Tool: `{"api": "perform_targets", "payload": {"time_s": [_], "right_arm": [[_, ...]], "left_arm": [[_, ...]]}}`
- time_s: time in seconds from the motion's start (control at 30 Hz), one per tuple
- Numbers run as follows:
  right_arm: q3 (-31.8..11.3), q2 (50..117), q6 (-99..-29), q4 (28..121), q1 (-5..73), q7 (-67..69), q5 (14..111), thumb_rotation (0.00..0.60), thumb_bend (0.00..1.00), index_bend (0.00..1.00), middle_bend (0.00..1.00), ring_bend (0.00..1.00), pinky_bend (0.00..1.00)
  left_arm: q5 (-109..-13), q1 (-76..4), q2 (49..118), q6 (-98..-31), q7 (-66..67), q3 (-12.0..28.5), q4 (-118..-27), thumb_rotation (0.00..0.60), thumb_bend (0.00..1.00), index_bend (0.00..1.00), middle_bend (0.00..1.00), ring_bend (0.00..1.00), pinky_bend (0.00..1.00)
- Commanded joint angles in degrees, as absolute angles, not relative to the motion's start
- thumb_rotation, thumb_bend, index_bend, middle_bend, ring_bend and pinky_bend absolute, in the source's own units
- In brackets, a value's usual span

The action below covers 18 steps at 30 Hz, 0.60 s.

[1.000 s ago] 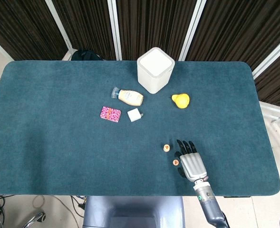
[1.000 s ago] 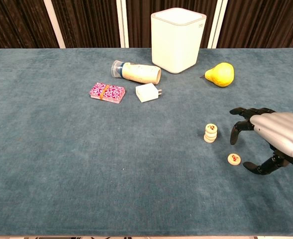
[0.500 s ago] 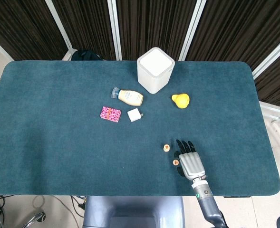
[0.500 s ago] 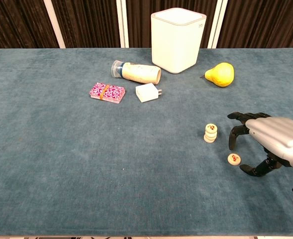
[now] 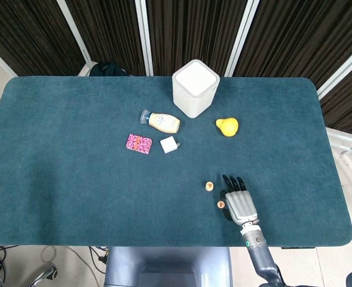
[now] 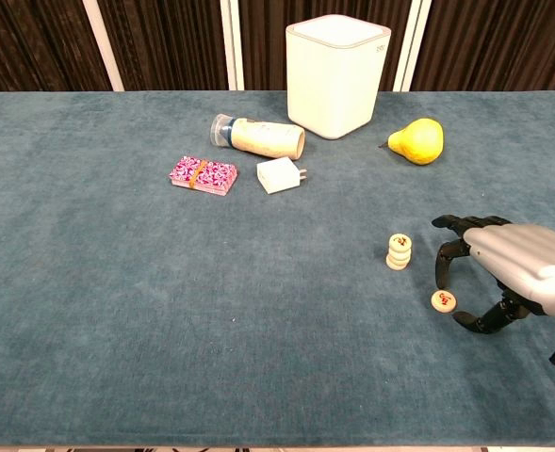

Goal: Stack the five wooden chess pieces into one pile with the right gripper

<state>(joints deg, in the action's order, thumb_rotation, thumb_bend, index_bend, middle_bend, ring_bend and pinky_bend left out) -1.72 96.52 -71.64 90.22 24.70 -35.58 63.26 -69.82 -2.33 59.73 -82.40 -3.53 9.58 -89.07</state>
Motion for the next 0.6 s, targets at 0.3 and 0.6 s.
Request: {"api": "perform_targets", "payload": {"time_s": [0.3, 0.6], "right_arm": [[-2.09, 96.81, -71.25, 90.37, 24.44, -36.02, 63.74, 0.600, 0.37, 0.47, 0.00, 0.00, 0.00], [-2.64, 97.20, -70.66, 89.90, 24.34, -36.39, 63.28, 0.600, 0.37, 0.48, 0.00, 0.00, 0.00]], "left_arm": [[-69.73, -2.30, 59.72, -82.41, -3.53, 9.61, -89.07, 0.600, 0.15, 0.06, 0.00, 0.00, 0.09], [-69.70, -2.29, 59.67, -82.40, -3.63, 9.63, -89.04, 0.600, 0.15, 0.06, 0.00, 0.00, 0.09]]}}
